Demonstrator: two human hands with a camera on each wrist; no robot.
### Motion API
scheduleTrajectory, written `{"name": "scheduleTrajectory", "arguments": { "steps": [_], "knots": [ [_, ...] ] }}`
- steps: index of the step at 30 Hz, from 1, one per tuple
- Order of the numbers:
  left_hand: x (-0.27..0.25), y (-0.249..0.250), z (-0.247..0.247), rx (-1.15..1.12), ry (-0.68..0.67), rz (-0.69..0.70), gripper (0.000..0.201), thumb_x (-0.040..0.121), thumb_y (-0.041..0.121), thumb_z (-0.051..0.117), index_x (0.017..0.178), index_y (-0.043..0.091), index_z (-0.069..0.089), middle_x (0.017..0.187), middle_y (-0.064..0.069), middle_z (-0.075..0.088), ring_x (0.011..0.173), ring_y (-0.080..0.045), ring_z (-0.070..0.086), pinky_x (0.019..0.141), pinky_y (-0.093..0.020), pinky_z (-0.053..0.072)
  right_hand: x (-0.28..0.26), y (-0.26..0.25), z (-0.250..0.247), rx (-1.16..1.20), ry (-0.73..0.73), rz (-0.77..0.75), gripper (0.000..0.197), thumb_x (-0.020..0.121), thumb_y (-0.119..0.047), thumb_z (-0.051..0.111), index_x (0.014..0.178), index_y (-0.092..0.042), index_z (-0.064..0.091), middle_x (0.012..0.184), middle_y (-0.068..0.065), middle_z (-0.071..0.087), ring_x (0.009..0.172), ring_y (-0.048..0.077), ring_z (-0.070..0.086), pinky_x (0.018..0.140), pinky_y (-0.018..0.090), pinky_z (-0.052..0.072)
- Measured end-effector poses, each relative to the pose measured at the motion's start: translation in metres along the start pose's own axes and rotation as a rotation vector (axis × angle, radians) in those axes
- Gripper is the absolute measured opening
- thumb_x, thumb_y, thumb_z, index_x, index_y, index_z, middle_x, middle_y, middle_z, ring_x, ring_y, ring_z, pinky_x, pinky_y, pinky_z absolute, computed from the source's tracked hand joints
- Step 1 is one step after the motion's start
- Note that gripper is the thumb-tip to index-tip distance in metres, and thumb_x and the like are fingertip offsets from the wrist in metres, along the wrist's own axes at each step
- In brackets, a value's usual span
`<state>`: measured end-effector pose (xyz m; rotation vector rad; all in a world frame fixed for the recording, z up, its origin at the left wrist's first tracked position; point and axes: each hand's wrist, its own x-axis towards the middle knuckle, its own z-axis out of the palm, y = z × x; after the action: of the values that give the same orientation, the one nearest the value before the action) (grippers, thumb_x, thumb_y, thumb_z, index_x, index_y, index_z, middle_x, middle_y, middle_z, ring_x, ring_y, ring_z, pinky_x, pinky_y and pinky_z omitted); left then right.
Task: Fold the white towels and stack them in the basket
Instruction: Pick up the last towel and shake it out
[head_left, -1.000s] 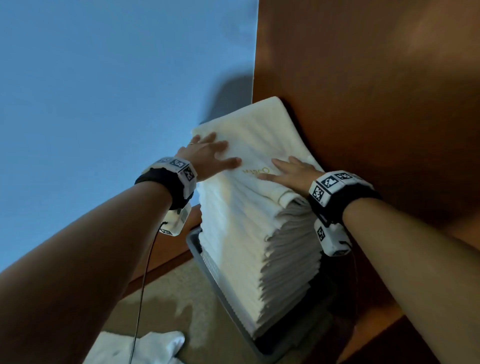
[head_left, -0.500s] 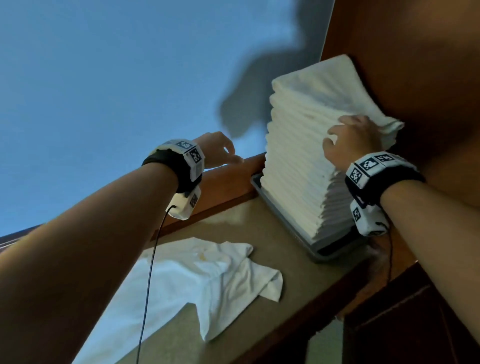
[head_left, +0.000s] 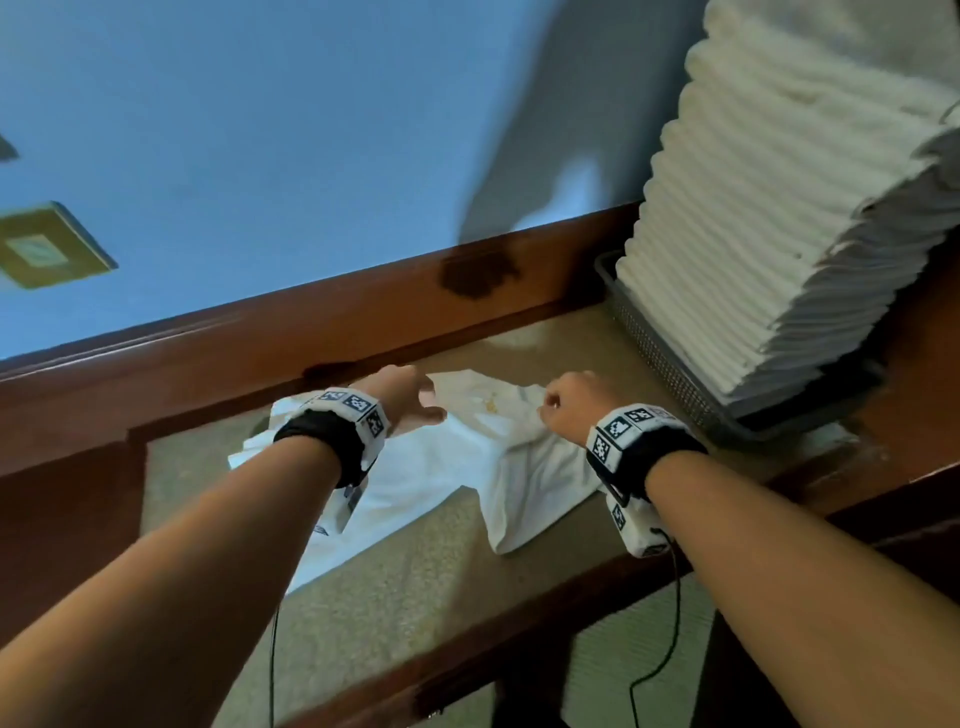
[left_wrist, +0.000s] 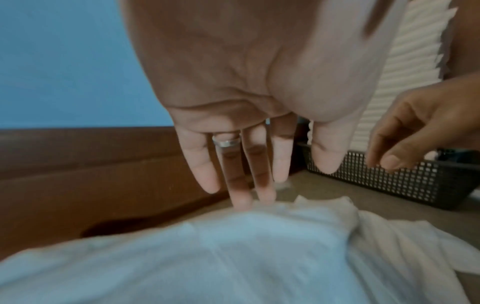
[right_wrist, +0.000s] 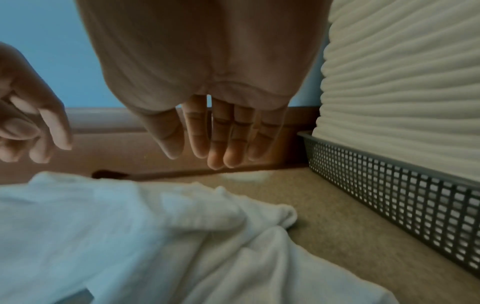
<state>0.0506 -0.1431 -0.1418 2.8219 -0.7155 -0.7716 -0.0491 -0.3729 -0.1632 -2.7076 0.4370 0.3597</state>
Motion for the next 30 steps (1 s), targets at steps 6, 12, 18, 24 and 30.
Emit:
{"name": "scheduleTrajectory", "arguments": {
  "steps": [6, 12, 18, 24, 30],
  "knots": [
    [0.032, 0.000, 0.071, 0.055, -0.042, 0.000, 0.052, 0.095, 0.050, 0.058, 0.142, 0.028, 0.050, 0.138, 0.002, 0.056, 0.123, -0.022, 0.056, 0.094, -0.039, 0.051, 0.047, 0.021, 0.053, -0.184, -0.128, -0.052, 0.034, 0.092, -0.023, 0.058, 0.123, -0.012, 0.064, 0.130, 0.010, 0.056, 0.121, 0.031, 0.053, 0.098, 0.040, 0.048],
    [0.068, 0.010, 0.132, 0.118, 0.018, 0.055, 0.064, 0.091, 0.047, 0.065, 0.145, 0.026, 0.038, 0.146, -0.003, 0.042, 0.124, -0.028, 0.052, 0.094, -0.042, 0.050, 0.078, 0.046, 0.091, -0.307, -0.189, -0.193, 0.041, 0.086, -0.024, 0.059, 0.126, -0.018, 0.051, 0.131, 0.004, 0.049, 0.121, 0.028, 0.045, 0.093, 0.043, 0.047],
    [0.075, 0.005, 0.156, 0.092, 0.168, 0.083, 0.034, 0.096, 0.028, 0.057, 0.129, 0.020, 0.055, 0.129, -0.006, 0.055, 0.107, -0.032, 0.058, 0.078, -0.042, 0.053, 0.094, 0.051, 0.101, -0.268, -0.226, -0.264, 0.030, 0.098, -0.024, 0.048, 0.127, -0.017, 0.052, 0.128, 0.005, 0.050, 0.118, 0.027, 0.047, 0.095, 0.042, 0.045],
    [0.068, -0.011, 0.131, -0.219, 0.167, 0.089, 0.024, 0.105, 0.027, 0.046, 0.104, 0.017, 0.067, 0.103, -0.002, 0.065, 0.095, -0.027, 0.059, 0.076, -0.039, 0.051, 0.096, 0.038, 0.084, -0.455, -0.197, -0.390, 0.030, 0.090, -0.025, 0.051, 0.120, -0.020, 0.050, 0.117, 0.003, 0.059, 0.111, 0.027, 0.051, 0.085, 0.039, 0.039],
    [0.018, -0.051, 0.087, -0.352, 0.339, 0.020, 0.019, 0.106, 0.022, 0.043, 0.089, 0.015, 0.050, 0.079, -0.002, 0.056, 0.074, -0.031, 0.054, 0.061, -0.037, 0.038, 0.078, -0.017, 0.072, -0.483, -0.053, -0.457, 0.039, 0.088, -0.018, 0.052, 0.127, -0.015, 0.053, 0.114, 0.006, 0.065, 0.110, 0.029, 0.053, 0.088, 0.040, 0.041]
  ]
}}
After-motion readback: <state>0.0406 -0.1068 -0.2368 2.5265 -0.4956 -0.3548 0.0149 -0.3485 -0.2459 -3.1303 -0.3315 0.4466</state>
